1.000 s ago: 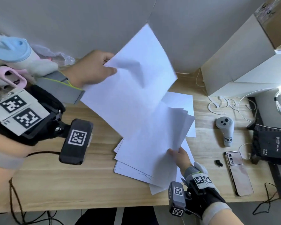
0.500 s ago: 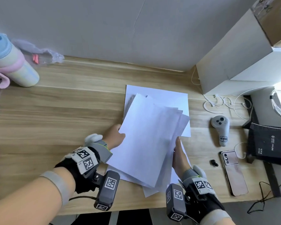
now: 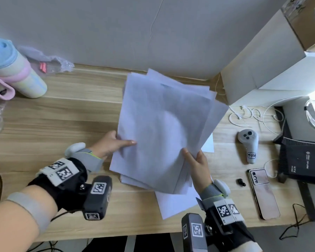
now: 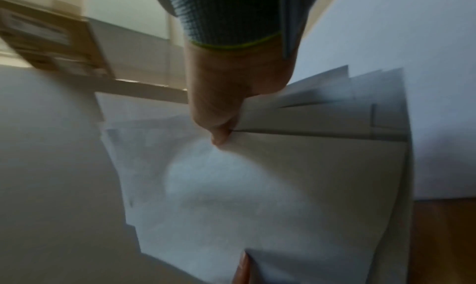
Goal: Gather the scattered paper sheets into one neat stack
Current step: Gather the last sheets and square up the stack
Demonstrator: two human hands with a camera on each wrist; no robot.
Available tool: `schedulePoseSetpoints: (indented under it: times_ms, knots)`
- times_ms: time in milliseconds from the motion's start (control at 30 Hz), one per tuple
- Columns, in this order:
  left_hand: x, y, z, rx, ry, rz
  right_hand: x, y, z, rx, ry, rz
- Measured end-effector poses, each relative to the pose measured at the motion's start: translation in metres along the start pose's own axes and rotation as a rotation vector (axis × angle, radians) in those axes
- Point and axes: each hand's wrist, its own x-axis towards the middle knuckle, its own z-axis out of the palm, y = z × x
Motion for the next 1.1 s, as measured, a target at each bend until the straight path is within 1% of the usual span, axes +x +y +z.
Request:
schedulePoseSetpoints:
  times_ms: [67, 200, 267, 333, 400, 500, 600, 667, 733, 767, 800, 867, 900, 933, 1000, 1033, 1100]
  knots:
    - [-0.003, 0.010, -0.015, -0.046, 0.006, 0.084, 0.002, -0.022, 0.006, 0.031, -0.041, -0.079]
    - [-0.011, 0.027, -0.032, -0.091, 0.118, 0.267, 0.005, -0.047, 0.022, 0.072, -0.102, -0.184]
    - [-0.017, 0.026, -0.032, -0.110, 0.156, 0.309, 0.006, -0.047, 0.032, 0.116, -0.111, -0.209]
    - [-0.023, 0.024, -0.029, -0.107, 0.166, 0.339, 0.005, -0.042, 0.040, 0.121, -0.127, -0.218]
    - [-0.024, 0.021, -0.028, -0.055, 0.161, 0.345, 0.004, -0.038, 0.044, 0.134, -0.144, -0.190]
    - [-0.024, 0.018, -0.027, 0.075, 0.124, 0.293, 0.003, -0.036, 0.044, 0.117, -0.200, -0.168]
    - [-0.021, 0.018, -0.022, 0.090, 0.142, 0.273, 0.002, -0.041, 0.041, 0.079, -0.278, -0.150]
    - [-0.020, 0.019, -0.020, 0.072, 0.155, 0.267, 0.007, -0.040, 0.038, 0.000, -0.332, -0.099]
    - [-0.019, 0.021, -0.022, 0.037, 0.156, 0.266, 0.016, -0.031, 0.030, -0.169, -0.374, -0.037]
    - [-0.019, 0.021, -0.025, -0.007, 0.160, 0.256, 0.021, -0.023, 0.024, -0.268, -0.344, -0.017]
    - [-0.019, 0.019, -0.029, -0.057, 0.164, 0.243, 0.027, -0.014, 0.016, -0.353, -0.264, 0.004]
    - [-0.022, 0.014, -0.039, -0.147, 0.169, 0.195, 0.037, 0.006, -0.003, -0.490, -0.021, 0.079]
    - [-0.024, 0.010, -0.044, -0.174, 0.175, 0.161, 0.039, 0.015, -0.013, -0.558, 0.081, 0.133]
    - [-0.025, 0.005, -0.049, -0.193, 0.185, 0.121, 0.040, 0.024, -0.021, -0.644, 0.152, 0.186]
    - [-0.028, -0.007, -0.058, -0.202, 0.169, 0.043, 0.041, 0.038, -0.031, -0.846, 0.225, 0.259]
    - [-0.030, -0.013, -0.061, -0.206, 0.150, -0.001, 0.041, 0.042, -0.033, -0.915, 0.248, 0.270]
    - [-0.032, -0.024, -0.063, -0.201, 0.132, -0.084, 0.040, 0.045, -0.034, -0.956, 0.282, 0.258]
